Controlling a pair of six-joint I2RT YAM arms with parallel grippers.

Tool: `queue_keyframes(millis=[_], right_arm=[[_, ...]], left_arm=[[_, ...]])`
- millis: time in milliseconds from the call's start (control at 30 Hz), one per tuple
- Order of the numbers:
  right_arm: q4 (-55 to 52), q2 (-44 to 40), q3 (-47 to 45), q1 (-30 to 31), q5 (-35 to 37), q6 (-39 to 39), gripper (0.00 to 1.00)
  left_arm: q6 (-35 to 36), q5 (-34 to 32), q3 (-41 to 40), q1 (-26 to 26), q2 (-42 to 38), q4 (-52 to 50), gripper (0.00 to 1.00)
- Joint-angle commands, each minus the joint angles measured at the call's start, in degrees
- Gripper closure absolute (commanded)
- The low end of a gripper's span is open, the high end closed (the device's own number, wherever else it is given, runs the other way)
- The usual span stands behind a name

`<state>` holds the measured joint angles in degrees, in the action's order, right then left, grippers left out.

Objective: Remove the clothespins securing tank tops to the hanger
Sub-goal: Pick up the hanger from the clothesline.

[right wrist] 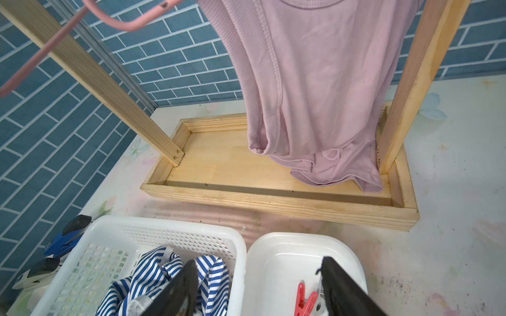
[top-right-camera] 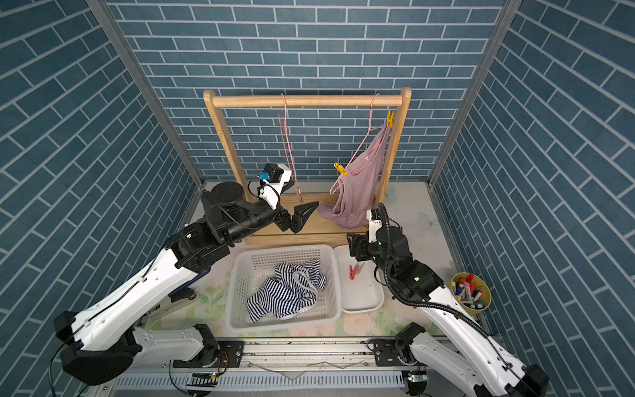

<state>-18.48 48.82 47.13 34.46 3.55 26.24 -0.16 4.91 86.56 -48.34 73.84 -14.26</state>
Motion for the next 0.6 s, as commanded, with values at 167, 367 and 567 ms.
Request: queue_keyframes(millis=[167,367,567], right_arm=[[4.8,0.3,-1.8,-9.1,-12.9,4.2,0.29],[9.1,-0.5,-4.8,-15.3,-19.5,5.6,0.29],[14.8,0.5,-7.1,-22.2,-28.7,8.6,0.29]], left_arm=[[3.1,-0.8,12.5,-1.0,10.9,-9.8,0.01],[2.4,-3.8,15.1,-1.0,14.6,-8.9,0.01],[1.9,-5.4,20.7,-1.1,19.7,-10.4,0.01]])
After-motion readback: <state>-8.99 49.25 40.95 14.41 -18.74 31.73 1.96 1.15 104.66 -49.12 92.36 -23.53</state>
